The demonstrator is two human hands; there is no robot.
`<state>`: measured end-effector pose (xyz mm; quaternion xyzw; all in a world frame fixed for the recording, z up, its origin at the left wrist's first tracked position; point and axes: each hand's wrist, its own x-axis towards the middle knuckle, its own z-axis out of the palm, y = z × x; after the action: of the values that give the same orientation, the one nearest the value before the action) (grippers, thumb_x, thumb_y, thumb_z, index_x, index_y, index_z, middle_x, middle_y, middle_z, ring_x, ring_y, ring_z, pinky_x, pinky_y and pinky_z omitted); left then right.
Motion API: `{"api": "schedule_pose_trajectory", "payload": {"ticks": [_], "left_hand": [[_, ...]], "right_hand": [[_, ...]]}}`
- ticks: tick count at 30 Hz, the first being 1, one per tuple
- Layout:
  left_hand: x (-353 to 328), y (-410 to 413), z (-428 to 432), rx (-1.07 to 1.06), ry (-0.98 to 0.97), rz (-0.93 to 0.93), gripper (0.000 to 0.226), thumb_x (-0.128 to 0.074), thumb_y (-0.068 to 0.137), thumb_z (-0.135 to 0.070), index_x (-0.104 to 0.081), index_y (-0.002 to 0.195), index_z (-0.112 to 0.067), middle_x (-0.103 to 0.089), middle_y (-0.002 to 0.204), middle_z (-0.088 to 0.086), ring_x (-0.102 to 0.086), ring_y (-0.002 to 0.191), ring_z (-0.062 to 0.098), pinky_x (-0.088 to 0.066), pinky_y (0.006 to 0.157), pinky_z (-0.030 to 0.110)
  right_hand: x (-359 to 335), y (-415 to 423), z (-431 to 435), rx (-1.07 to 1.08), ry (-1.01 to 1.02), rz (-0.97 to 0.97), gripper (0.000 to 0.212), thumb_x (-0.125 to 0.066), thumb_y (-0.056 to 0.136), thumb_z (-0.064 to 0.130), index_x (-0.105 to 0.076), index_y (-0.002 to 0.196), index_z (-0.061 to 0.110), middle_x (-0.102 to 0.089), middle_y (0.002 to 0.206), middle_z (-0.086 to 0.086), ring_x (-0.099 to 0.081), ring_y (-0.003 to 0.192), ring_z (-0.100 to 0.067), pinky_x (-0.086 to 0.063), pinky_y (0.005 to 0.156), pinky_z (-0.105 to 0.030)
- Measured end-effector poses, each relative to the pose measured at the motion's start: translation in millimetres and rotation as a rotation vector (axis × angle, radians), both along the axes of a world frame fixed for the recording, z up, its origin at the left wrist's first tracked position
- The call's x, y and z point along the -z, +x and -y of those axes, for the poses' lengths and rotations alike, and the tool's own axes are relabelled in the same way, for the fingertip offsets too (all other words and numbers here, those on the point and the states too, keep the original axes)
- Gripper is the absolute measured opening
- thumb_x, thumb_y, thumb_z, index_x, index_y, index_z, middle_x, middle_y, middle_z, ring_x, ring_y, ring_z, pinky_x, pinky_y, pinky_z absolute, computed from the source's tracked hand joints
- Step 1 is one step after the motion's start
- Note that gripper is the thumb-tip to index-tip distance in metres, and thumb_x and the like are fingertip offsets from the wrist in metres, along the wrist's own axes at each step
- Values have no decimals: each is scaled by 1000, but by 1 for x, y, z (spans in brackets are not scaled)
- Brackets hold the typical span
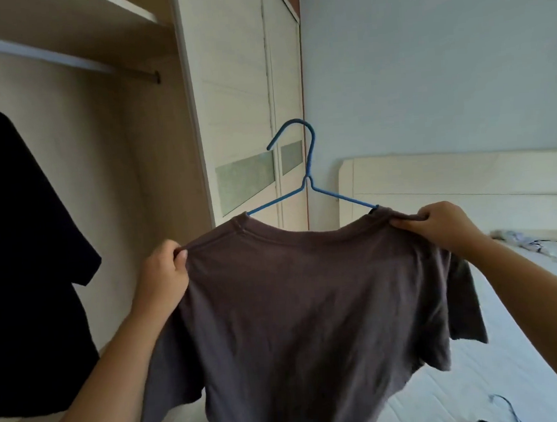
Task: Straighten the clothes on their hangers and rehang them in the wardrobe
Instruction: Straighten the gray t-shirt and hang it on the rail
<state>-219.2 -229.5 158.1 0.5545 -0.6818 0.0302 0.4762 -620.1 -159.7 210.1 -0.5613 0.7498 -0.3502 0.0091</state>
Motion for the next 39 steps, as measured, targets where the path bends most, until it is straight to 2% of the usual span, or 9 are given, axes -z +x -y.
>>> {"api": "schedule_pose_trajectory", "payload": {"ticks": [4,9,12,17,27,31,34,36,39], "left_hand": [[12,24,2,-11,-40,21,11,-51,90,-13,-50,88,-2,-54,74,10,-51,68,29,-34,61,33],[32,65,23,-232,3,52,20,-49,91,-11,-58,87,6,-61,84,26,-58,77,43,-39,63,42],[37,85,38,-313,44,78,24,-44,93,-13,-58,86,6,-60,87,26,-57,80,43,-38,64,42],[35,122,72,-289,81,55,28,-41,95,-17,-60,94,3,-61,93,22,-56,84,41,-38,64,41],[34,185,105,-157,221,-204,40,-52,90,-30,-53,124,-9,-52,129,13,-49,118,30,-42,95,43],[31,209,81,-125,97,-163,41,-54,88,-29,-52,125,-11,-52,127,9,-53,113,26,-47,89,41],[29,217,72,-128,25,-133,38,-55,87,-25,-54,122,-9,-55,121,8,-55,108,23,-45,80,32],[29,220,69,-111,19,-169,35,-56,87,-21,-55,120,-8,-56,118,7,-55,106,19,-41,79,27],[28,223,70,-124,10,-207,33,-57,87,-15,-57,118,-7,-57,114,8,-56,104,17,-38,79,23]], "right_hand": [[-5,28,10,-181,48,105,43,-70,77,33,-49,48,9,-44,54,-5,-41,55,-17,-28,51,-27],[-4,69,23,-401,123,95,35,-60,87,22,-51,53,16,-48,57,-2,-44,59,-17,-32,56,-25],[-4,96,34,-454,115,179,35,-56,89,23,-53,55,17,-50,57,-2,-47,58,-16,-36,58,-24],[-10,137,54,-454,208,394,30,-56,88,26,-60,62,11,-54,57,0,-51,56,-12,-41,57,-22],[-2,259,77,-252,162,758,22,-66,81,24,-65,69,5,-66,56,-8,-61,51,-18,-48,52,-24],[1,308,90,-203,130,796,25,-66,81,26,-67,79,1,-68,82,-21,-63,75,-32,-54,76,-39],[-1,338,105,-195,88,810,25,-65,82,28,-67,76,4,-68,86,-21,-65,84,-34,-52,87,-44],[-4,354,116,-211,45,843,23,-63,84,27,-64,72,8,-66,80,-16,-63,76,-28,-54,75,-37],[-7,373,134,-232,-25,946,23,-61,86,23,-59,67,9,-62,69,-9,-58,61,-18,-51,44,-20]]}}
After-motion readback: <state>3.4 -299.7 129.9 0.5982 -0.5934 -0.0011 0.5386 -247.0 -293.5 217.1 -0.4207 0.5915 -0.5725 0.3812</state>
